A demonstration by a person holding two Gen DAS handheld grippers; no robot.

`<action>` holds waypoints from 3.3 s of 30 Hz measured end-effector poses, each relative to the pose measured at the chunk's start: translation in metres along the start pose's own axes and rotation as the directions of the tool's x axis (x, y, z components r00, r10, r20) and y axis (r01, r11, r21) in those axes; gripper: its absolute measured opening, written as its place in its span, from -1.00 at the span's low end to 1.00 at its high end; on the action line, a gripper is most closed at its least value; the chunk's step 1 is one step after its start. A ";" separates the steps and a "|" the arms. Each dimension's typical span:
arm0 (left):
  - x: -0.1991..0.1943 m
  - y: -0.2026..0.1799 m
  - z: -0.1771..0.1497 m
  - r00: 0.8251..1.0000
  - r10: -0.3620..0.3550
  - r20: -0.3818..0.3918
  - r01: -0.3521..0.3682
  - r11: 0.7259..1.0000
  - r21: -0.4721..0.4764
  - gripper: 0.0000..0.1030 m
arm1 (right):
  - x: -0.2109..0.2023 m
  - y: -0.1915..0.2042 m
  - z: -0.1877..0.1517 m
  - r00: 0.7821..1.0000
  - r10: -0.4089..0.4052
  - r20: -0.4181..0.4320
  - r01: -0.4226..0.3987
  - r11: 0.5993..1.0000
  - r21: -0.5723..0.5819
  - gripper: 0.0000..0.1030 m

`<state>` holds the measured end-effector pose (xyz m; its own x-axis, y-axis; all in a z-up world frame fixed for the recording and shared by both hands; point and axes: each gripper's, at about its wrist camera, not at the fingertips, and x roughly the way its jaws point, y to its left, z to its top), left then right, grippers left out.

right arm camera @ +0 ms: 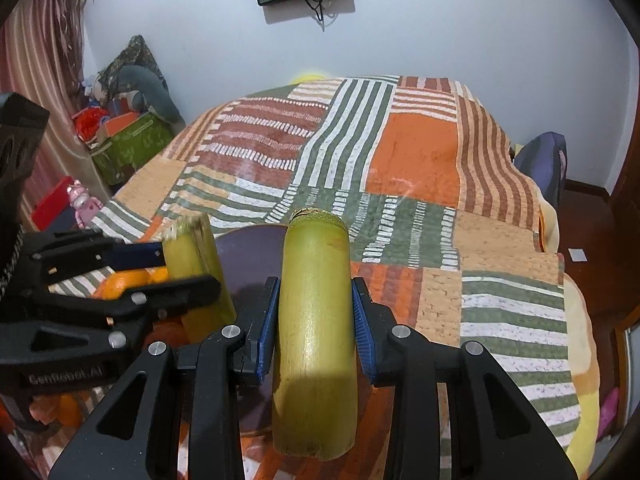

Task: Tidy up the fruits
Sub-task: 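Lay the corn on the purple plate with the left tool while the right tool lays the zucchini beside it, then grasp the large Dole-stickered orange with the left tool, then grasp a red tomato with the right tool while the left tool holds the orange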

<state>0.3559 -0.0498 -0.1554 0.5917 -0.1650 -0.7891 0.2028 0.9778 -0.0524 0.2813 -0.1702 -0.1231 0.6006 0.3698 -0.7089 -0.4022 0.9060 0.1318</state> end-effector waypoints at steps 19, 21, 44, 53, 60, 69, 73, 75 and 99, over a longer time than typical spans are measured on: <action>-0.029 0.064 -0.018 0.993 0.108 0.042 -0.106 0.993 -0.044 0.16 | 0.047 0.024 0.009 0.993 0.026 -0.114 -0.032 0.998 -0.055 -0.39; -0.030 0.076 -0.025 0.993 0.116 0.032 -0.114 0.992 -0.055 0.17 | 0.050 0.027 0.008 0.992 0.021 -0.122 -0.029 0.997 -0.065 -0.38; 0.005 0.126 -0.077 0.989 0.065 -0.129 -0.084 0.986 -0.147 0.54 | 0.011 0.044 0.001 0.997 -0.002 -0.072 -0.004 0.996 -0.089 -0.05; 0.011 0.130 -0.079 0.988 0.053 -0.144 -0.078 0.981 -0.175 0.35 | -0.001 0.064 -0.015 0.996 0.041 -0.080 -0.050 0.992 -0.113 -0.04; -0.032 0.142 -0.094 0.992 0.077 -0.097 -0.095 0.974 -0.204 0.35 | -0.004 0.097 -0.016 0.993 0.091 -0.076 -0.101 0.986 -0.134 -0.04; -0.098 0.155 -0.130 0.991 0.122 -0.058 -0.131 0.972 -0.195 0.35 | 0.010 0.152 -0.024 0.985 0.123 -0.120 -0.146 0.968 -0.207 -0.02; -0.116 0.161 -0.143 0.991 0.122 -0.049 -0.130 0.972 -0.194 0.35 | 0.027 0.167 -0.032 0.981 0.103 -0.164 -0.139 0.965 -0.223 -0.02; -0.122 0.161 -0.150 0.991 0.123 -0.046 -0.130 0.974 -0.186 0.35 | 0.035 0.173 -0.037 0.977 0.091 -0.192 -0.134 0.965 -0.227 -0.02; -0.132 0.160 -0.155 0.997 0.076 -0.014 -0.077 0.975 -0.209 0.35 | 0.063 0.188 -0.046 0.959 0.031 -0.283 -0.110 0.957 -0.269 -0.11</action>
<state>0.1896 0.1489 -0.1541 0.5944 -0.0884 -0.7993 -0.0111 0.9929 -0.1181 0.2114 0.0139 -0.1745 0.3680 0.3239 -0.8716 -0.6369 0.7707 0.0175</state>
